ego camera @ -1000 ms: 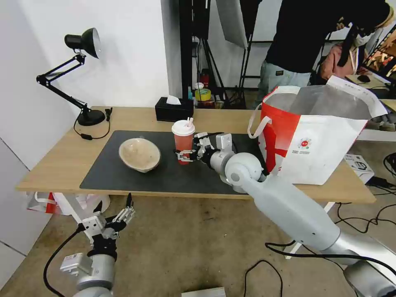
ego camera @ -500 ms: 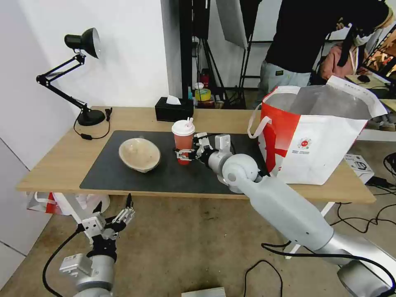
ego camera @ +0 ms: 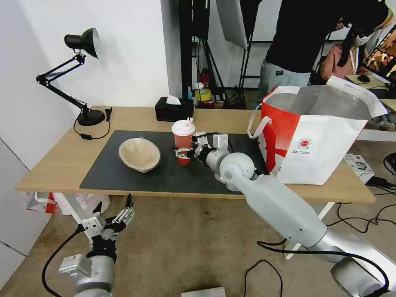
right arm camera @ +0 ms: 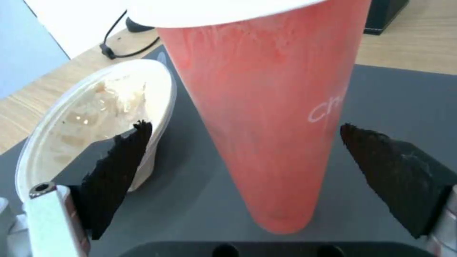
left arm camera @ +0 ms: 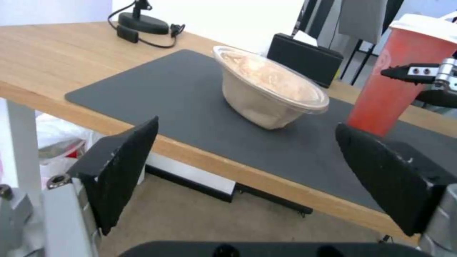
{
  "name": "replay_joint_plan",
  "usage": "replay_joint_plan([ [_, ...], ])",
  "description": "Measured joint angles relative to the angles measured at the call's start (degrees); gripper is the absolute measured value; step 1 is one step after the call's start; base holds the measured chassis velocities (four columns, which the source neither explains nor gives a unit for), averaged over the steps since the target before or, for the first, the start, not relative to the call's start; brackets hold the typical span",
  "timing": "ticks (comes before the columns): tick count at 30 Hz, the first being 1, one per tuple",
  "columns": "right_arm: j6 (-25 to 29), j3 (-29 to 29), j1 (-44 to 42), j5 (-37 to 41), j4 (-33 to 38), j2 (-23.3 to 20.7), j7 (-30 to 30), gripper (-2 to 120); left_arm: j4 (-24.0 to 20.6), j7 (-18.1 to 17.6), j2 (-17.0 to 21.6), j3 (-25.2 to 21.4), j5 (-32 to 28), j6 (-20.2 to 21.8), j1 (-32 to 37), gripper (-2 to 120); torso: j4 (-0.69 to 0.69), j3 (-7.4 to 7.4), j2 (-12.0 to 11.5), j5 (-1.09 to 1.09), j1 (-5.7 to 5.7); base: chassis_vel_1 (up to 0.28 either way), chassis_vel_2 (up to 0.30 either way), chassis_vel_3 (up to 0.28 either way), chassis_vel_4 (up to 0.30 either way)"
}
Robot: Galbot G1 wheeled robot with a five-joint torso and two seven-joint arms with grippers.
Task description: Pick up the trash from the table and place it into the takeout bag.
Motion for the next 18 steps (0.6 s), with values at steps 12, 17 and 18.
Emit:
replay_joint_plan([
  [12, 0.44, 0.28, 0.16, 1.22, -1.45, 0.74, -0.16, 88, 0.23, 0.00, 0.00, 0.03, -0.09, -0.11, -0.02, 100, 0.00, 0.00, 0.00, 0.00, 0.00, 0.000, 0.000, 0.000, 0.000],
  [17, 0.53, 0.30, -0.04, 1.46, -1.63, 1.04, -0.55, 72, 0.27, 0.00, 0.00, 0.08, -0.13, -0.12, -0.03, 100, 0.00, 0.00, 0.00, 0.00, 0.00, 0.000, 0.000, 0.000, 0.000],
  [18, 0.59, 0.30, -0.08, 1.47, -1.67, 1.12, -0.58, 67, 0.30, 0.00, 0.00, 0.11, -0.13, -0.13, -0.04, 100, 0.00, 0.00, 0.00, 0.00, 0.00, 0.000, 0.000, 0.000, 0.000],
])
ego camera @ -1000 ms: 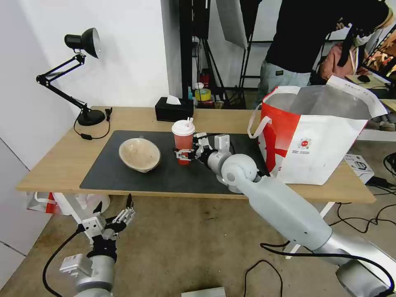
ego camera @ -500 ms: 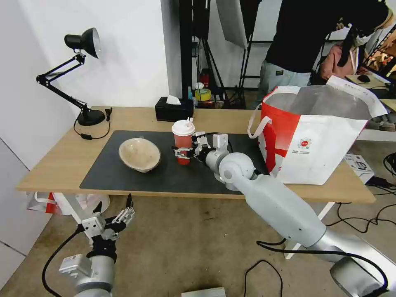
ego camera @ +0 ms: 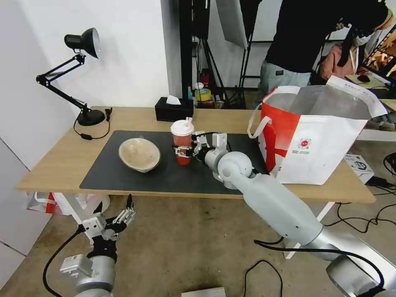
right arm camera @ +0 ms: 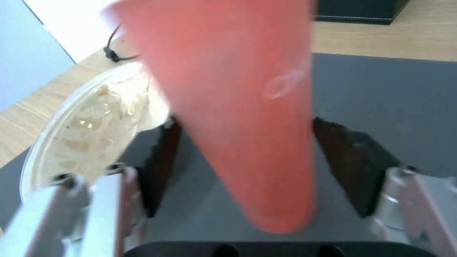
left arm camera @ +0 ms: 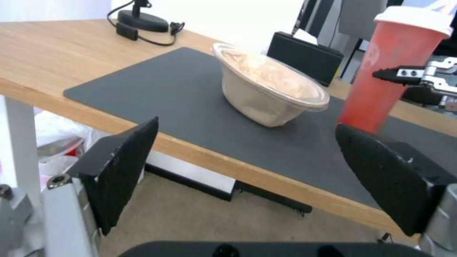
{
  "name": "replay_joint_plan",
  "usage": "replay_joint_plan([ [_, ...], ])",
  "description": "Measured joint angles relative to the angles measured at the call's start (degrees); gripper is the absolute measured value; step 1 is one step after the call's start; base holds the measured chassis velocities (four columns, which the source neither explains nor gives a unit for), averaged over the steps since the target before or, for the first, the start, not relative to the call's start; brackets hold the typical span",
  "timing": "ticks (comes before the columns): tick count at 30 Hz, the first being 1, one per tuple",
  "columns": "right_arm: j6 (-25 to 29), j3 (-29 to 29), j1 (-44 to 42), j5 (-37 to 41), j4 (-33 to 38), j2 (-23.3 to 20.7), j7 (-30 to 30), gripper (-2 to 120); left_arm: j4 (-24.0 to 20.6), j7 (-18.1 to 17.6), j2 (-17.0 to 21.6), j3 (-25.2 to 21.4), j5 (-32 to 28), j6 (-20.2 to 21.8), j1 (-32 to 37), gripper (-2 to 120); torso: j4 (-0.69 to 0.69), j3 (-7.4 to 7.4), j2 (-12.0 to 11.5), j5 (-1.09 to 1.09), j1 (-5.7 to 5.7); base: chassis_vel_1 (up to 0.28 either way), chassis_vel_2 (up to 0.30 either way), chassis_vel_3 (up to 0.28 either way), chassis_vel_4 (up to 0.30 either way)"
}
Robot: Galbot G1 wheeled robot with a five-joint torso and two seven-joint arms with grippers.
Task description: Pick up the trash from the table and place it into the takeout bag.
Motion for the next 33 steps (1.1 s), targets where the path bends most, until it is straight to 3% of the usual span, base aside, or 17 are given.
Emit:
replay_joint_plan([
  [18, 0.13, 0.09, -0.38, 0.14, 0.19, 0.20, 0.01, 2, 0.07, -0.01, 0.00, 0.33, 0.16, -0.11, 0.08, 100, 0.00, 0.00, 0.00, 0.00, 0.00, 0.000, 0.000, 0.000, 0.000],
  [33, 0.70, 0.43, -1.19, 0.10, 2.27, -1.20, 0.39, 0, 0.14, -0.08, 0.08, 0.45, 0.34, -0.38, 0.14, 100, 0.00, 0.00, 0.00, 0.00, 0.00, 0.000, 0.000, 0.000, 0.000],
])
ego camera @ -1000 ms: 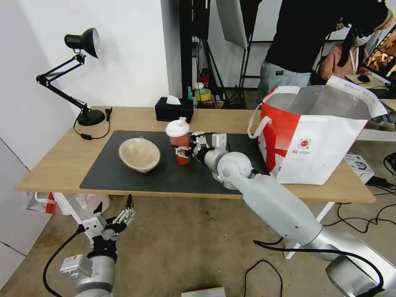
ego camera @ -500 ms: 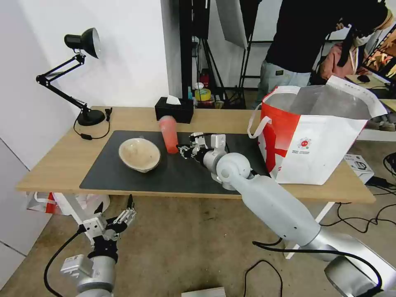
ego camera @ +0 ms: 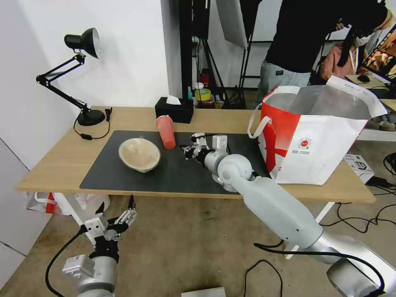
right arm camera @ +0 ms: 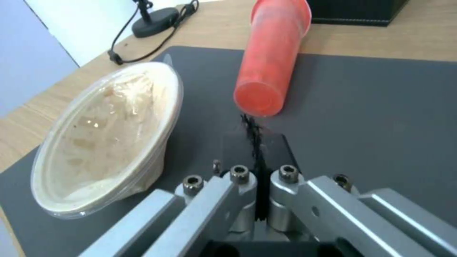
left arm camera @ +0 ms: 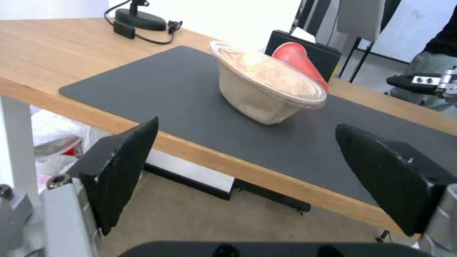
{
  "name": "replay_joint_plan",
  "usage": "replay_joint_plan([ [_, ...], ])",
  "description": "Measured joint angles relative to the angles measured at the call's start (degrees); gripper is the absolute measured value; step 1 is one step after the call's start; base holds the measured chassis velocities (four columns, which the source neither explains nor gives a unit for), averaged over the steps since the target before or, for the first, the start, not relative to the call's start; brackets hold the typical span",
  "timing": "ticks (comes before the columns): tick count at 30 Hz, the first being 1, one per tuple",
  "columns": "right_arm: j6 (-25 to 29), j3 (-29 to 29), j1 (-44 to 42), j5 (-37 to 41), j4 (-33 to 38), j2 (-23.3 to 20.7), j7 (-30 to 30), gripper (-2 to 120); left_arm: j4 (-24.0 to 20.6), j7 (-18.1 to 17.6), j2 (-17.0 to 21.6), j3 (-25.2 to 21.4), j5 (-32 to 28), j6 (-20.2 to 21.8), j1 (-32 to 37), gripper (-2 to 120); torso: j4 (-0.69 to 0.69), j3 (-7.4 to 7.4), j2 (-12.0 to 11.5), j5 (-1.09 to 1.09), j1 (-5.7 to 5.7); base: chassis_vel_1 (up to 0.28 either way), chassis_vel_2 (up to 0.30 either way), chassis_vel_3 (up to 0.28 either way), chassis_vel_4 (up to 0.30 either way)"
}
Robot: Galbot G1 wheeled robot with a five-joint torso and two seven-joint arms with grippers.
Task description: Pick up the trash from the table and place it into the takeout bag.
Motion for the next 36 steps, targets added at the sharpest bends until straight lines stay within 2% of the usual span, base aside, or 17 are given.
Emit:
replay_joint_plan([
  [8, 0.78, 0.22, 0.00, -0.69, 2.08, -1.12, 0.15, 0, -0.24, -0.09, 0.38, -0.39, -0.26, 0.09, -0.03, 100, 0.00, 0.00, 0.00, 0.00, 0.00, 0.000, 0.000, 0.000, 0.000],
  [11, 1.16, 0.94, 0.55, -0.98, 3.34, -1.56, 0.11, 15, -0.43, -0.10, 0.41, -0.43, -0.29, 0.17, 0.02, 100, 0.00, 0.00, 0.00, 0.00, 0.00, 0.000, 0.000, 0.000, 0.000],
  [12, 1.16, 0.94, 0.55, -0.98, 3.34, -1.56, 0.11, 15, -0.43, -0.10, 0.41, -0.43, -0.29, 0.17, 0.02, 100, 0.00, 0.00, 0.00, 0.00, 0.00, 0.000, 0.000, 0.000, 0.000],
  [15, 0.62, 2.82, 2.47, 1.56, 4.58, -1.99, 0.64, 28, -0.88, -0.11, 0.48, -0.64, -0.31, 0.33, 0.11, 100, 0.00, 0.00, 0.00, 0.00, 0.00, 0.000, 0.000, 0.000, 0.000],
  [17, -0.13, 3.47, 3.33, 3.17, 4.91, -2.20, 1.13, 31, -1.09, -0.11, 0.53, -0.73, -0.31, 0.36, 0.13, 100, 0.00, 0.00, 0.00, 0.00, 0.00, 0.000, 0.000, 0.000, 0.000],
  [20, -3.16, 4.36, 6.29, 7.70, 5.41, -3.25, 3.13, 46, -1.61, -0.11, 0.59, -0.96, -0.31, 0.44, 0.21, 100, 0.00, 0.00, 0.00, 0.00, 0.00, 0.000, 0.000, 0.000, 0.000],
  [22, -4.95, 4.37, 7.58, 9.52, 5.40, -3.72, 4.02, 49, -1.64, -0.10, 0.52, -0.95, -0.31, 0.44, 0.21, 100, 0.00, 0.00, 0.00, 0.01, 0.00, 0.000, 0.000, 0.000, 0.000],
  [23, -6.92, 4.31, 8.96, 11.79, 5.31, -4.04, 5.72, 57, -1.63, -0.10, 0.33, -0.83, -0.31, 0.44, 0.15, 100, 0.00, 0.00, 0.00, 0.00, 0.00, 0.000, 0.000, 0.000, 0.000],
  [25, -9.83, 3.74, 11.46, 14.82, 4.39, -4.18, 8.59, 64, -1.41, -0.10, 0.01, -0.32, -0.20, 0.39, -0.09, 100, 0.00, 0.00, 0.00, 0.00, 0.00, 0.000, 0.000, 0.000, 0.000],
  [26, -9.83, 3.74, 11.46, 14.82, 4.39, -4.18, 8.59, 64, -1.41, -0.10, 0.01, -0.32, -0.20, 0.39, -0.09, 100, 0.00, 0.00, 0.00, 0.00, 0.00, 0.000, 0.000, 0.000, 0.000],
  [29, -12.13, 2.73, 14.31, 16.37, 2.15, -3.51, 11.13, 80, -1.40, -0.08, -0.06, 0.12, 0.16, 0.37, -0.17, 100, 0.00, 0.00, 0.00, 0.00, 0.00, 0.000, 0.000, 0.000, 0.000],
  [30, -12.13, 2.73, 14.31, 16.37, 2.15, -3.51, 11.13, 80, -1.40, -0.08, -0.06, 0.12, 0.16, 0.37, -0.17, 100, 0.00, 0.00, 0.00, 0.00, 0.00, 0.000, 0.000, 0.000, 0.000],
  [33, -13.90, 2.16, 16.86, 17.83, -1.15, -1.73, 13.73, 93, -1.41, -0.07, -0.07, 0.01, 0.21, 0.34, -0.16, 100, 0.00, 0.00, 0.00, 0.00, 0.00, 0.000, 0.000, 0.000, 0.000],
  [36, -14.68, 2.08, 18.58, 18.40, -4.15, -0.24, 14.78, 99, -1.40, -0.07, -0.08, -0.16, 0.18, 0.34, -0.16, 100, 0.00, 0.00, 0.00, -0.01, 0.00, 0.000, 0.000, 0.000, 0.000],
])
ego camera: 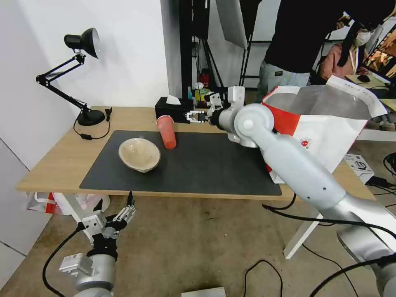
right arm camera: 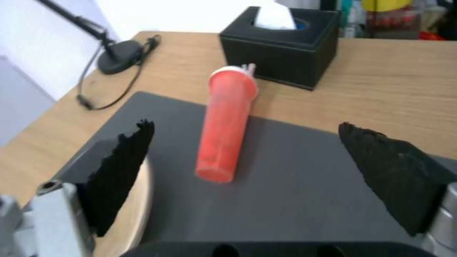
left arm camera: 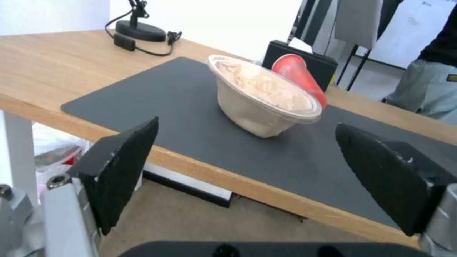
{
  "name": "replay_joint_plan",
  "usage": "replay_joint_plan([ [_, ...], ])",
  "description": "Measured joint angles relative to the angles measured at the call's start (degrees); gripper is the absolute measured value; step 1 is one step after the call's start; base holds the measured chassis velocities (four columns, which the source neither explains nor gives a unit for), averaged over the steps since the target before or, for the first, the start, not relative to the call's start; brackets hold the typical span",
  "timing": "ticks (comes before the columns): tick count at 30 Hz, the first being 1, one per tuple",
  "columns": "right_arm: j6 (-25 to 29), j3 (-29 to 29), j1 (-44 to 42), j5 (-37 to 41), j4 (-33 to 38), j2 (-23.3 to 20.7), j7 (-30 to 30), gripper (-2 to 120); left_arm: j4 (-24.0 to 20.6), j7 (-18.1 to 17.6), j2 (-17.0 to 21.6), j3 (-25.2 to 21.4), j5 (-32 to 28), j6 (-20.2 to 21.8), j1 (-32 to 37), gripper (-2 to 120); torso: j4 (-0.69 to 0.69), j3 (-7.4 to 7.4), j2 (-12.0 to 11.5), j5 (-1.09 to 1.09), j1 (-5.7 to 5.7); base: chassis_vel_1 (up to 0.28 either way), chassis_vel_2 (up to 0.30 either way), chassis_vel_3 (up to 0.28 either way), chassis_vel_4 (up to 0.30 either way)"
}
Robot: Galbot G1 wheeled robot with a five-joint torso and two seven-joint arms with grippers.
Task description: Pick up the trash from the table and place it into the takeout bag.
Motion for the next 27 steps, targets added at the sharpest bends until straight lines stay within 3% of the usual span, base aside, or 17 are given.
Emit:
replay_joint_plan([
  [8, -0.70, -0.06, 5.51, 0.28, -11.21, 5.18, -0.18, 100, 0.81, 0.00, -0.01, -0.15, -0.28, -0.01, -0.42, 100, -0.01, 0.00, 0.00, -0.01, 0.00, 0.000, 0.000, 0.000, 0.000],
  [12, -0.34, 0.39, 7.86, -2.54, -18.78, 9.55, -1.97, 100, 1.04, 0.00, -0.02, -0.15, -0.34, -0.02, -0.62, 100, 0.02, 0.00, 0.00, -0.01, 0.00, 0.000, 0.000, 0.000, 0.000],
  [17, 0.40, 0.78, 8.75, -4.97, -23.84, 11.95, -3.84, 100, 0.95, 0.00, 0.09, -0.12, -0.37, -0.02, -0.58, 100, 0.01, 0.00, 0.00, 0.00, 0.00, 0.000, 0.000, 0.000, 0.000],
  [27, 2.92, 3.50, 10.11, -15.35, -39.35, 18.51, -17.57, 100, 0.37, 0.00, 0.69, -0.10, -0.39, -0.04, 0.11, 100, 0.00, 0.00, 0.00, 0.00, 0.00, 0.000, 0.000, 0.000, 0.000],
])
